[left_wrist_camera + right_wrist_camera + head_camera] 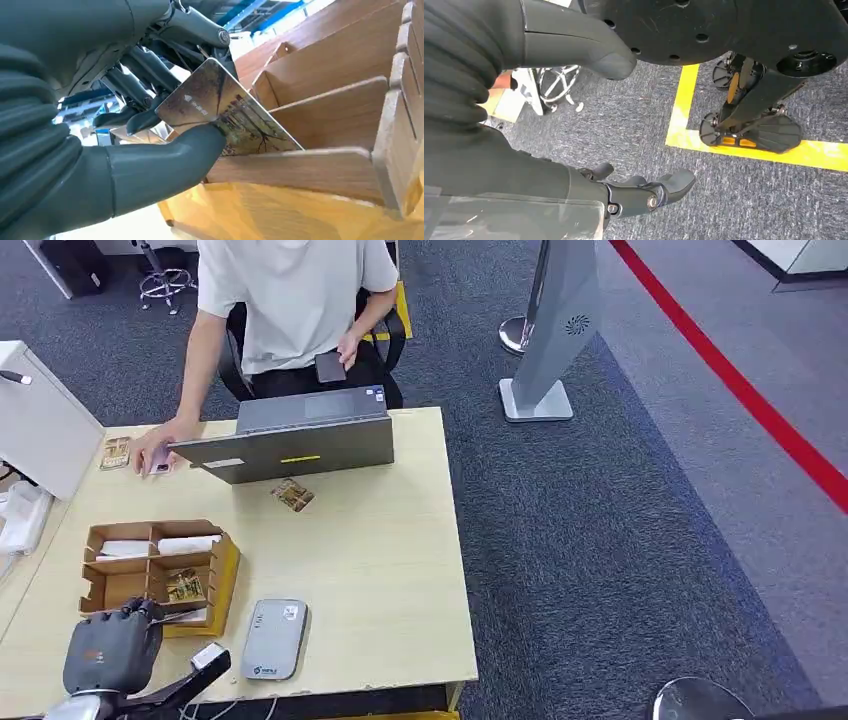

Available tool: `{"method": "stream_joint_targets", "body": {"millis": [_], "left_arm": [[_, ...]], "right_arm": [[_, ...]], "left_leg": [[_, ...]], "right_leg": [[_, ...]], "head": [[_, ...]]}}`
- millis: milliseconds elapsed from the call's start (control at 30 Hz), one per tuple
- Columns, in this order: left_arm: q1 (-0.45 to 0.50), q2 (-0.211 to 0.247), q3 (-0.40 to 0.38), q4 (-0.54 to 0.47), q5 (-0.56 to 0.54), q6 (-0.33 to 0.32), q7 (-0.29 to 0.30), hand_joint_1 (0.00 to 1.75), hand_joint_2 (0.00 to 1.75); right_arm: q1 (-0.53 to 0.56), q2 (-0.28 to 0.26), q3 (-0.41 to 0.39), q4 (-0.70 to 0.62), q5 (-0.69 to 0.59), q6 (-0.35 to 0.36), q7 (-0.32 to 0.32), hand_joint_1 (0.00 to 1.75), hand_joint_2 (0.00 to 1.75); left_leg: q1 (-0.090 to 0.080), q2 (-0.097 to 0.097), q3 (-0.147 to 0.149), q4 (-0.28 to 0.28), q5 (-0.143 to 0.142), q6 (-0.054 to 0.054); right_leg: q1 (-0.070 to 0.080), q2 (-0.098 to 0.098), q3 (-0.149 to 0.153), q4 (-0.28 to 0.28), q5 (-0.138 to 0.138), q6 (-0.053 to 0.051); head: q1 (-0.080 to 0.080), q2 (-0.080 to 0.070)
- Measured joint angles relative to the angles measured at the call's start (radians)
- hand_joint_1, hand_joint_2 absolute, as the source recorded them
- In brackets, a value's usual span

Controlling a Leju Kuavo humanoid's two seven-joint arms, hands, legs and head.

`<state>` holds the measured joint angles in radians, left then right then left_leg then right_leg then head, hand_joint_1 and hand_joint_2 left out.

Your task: Pass the card to the sensor for recognition and then transmit it.

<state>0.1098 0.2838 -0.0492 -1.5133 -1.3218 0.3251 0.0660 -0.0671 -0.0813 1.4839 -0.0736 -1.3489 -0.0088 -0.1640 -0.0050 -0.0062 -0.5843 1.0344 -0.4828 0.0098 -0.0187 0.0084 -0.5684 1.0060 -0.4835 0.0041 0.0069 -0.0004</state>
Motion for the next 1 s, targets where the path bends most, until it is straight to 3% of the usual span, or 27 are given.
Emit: {"method": "stream_joint_targets", "body": {"millis": [267, 333, 400, 467, 533, 1000], "left_arm": [[-0.045, -0.001, -0.002, -0.023, -0.026, 0.047, -0.001, 1.75, 1.75], [-0.18, 0.002, -0.028, -0.031, -0.102, 0.032, 0.003, 1.75, 1.75], [-0.38, 0.008, -0.068, -0.027, -0.13, -0.046, 0.014, 1.75, 1.75], [-0.512, 0.017, -0.098, -0.01, -0.135, -0.072, 0.025, 1.75, 1.75], [-0.577, 0.024, -0.117, 0.009, -0.143, -0.066, 0.038, 1.75, 1.75], [-0.639, 0.057, -0.146, 0.077, -0.15, -0.037, 0.049, 1.75, 1.75]], "right_arm": [[0.0, 0.0, 0.002, 0.0, -0.005, -0.002, -0.005, 0.0, 1.75], [-0.003, 0.0, 0.007, -0.002, 0.011, -0.003, -0.01, 0.0, 1.75], [-0.02, 0.0, 0.014, -0.008, 0.018, -0.011, -0.003, 0.0, 1.75], [-0.031, 0.0, 0.016, -0.013, 0.018, -0.015, 0.011, 0.0, 1.75], [-0.027, 0.0, 0.017, -0.018, 0.018, -0.013, 0.028, 0.0, 1.75], [-0.013, 0.0, 0.025, -0.025, 0.014, -0.011, 0.052, 0.0, 1.75]], "left_leg": [[0.0, -0.001, 0.001, 0.001, 0.001, 0.0], [0.0, -0.009, -0.006, 0.003, 0.006, 0.0], [0.004, -0.019, -0.015, 0.002, 0.011, -0.001], [0.003, -0.013, -0.013, 0.002, 0.012, -0.002], [0.003, -0.005, -0.011, 0.002, 0.012, -0.002], [0.005, -0.001, -0.012, 0.002, 0.011, -0.004]], "right_leg": [[0.0, -0.001, -0.007, 0.0, 0.0, 0.0], [0.001, -0.007, -0.01, 0.0, 0.001, 0.0], [0.003, -0.018, -0.01, 0.0, 0.006, 0.0], [0.002, -0.012, -0.009, 0.0, 0.01, -0.002], [0.003, -0.003, -0.009, 0.001, 0.011, -0.002], [0.004, 0.001, -0.013, 0.001, 0.01, -0.003]], "head": [[0.0, 0.0], [-0.001, 0.0], [0.006, 0.0], [0.006, 0.0], [0.004, 0.0], [0.003, 0.0]]}}
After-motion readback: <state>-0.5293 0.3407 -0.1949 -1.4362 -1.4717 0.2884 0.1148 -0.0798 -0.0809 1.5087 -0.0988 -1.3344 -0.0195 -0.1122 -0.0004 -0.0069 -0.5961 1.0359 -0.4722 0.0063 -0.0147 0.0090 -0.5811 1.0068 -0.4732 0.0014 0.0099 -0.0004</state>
